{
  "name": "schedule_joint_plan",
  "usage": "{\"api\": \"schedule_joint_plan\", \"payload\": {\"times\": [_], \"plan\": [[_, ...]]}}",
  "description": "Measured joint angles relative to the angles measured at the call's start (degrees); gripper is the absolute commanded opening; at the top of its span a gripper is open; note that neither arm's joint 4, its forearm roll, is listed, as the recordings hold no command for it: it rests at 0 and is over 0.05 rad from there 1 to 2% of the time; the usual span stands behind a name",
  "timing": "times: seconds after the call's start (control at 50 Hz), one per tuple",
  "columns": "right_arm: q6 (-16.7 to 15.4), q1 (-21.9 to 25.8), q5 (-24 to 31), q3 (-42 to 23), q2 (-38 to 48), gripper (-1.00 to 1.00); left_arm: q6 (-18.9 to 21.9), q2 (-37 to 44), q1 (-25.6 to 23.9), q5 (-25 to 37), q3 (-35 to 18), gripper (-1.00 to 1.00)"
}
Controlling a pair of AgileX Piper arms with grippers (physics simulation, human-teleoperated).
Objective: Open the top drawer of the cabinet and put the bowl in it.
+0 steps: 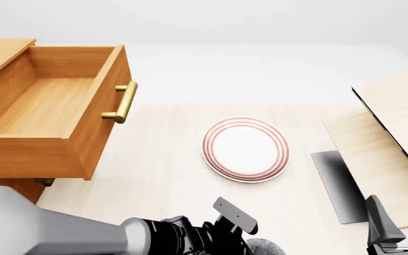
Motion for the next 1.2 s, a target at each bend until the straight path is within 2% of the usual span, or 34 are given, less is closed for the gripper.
{"api": "schedule_joint_plan", "payload": {"times": [0.42, 0.44, 1.2], "plan": [[0.0, 0.0, 0.0, 0.0, 0.0, 1.00, -0.1, 1.0, -0.1, -0.2, -0.3, 1.00], [0.0, 0.0, 0.0, 0.0, 0.0, 1.00, -0.1, 1.0, -0.1, -0.3, -0.3, -1.00], [0.0, 0.0, 0.0, 0.0, 0.0, 1.00, 0.7, -3.2, 0.7, 1.5, 0.7, -1.00]]}}
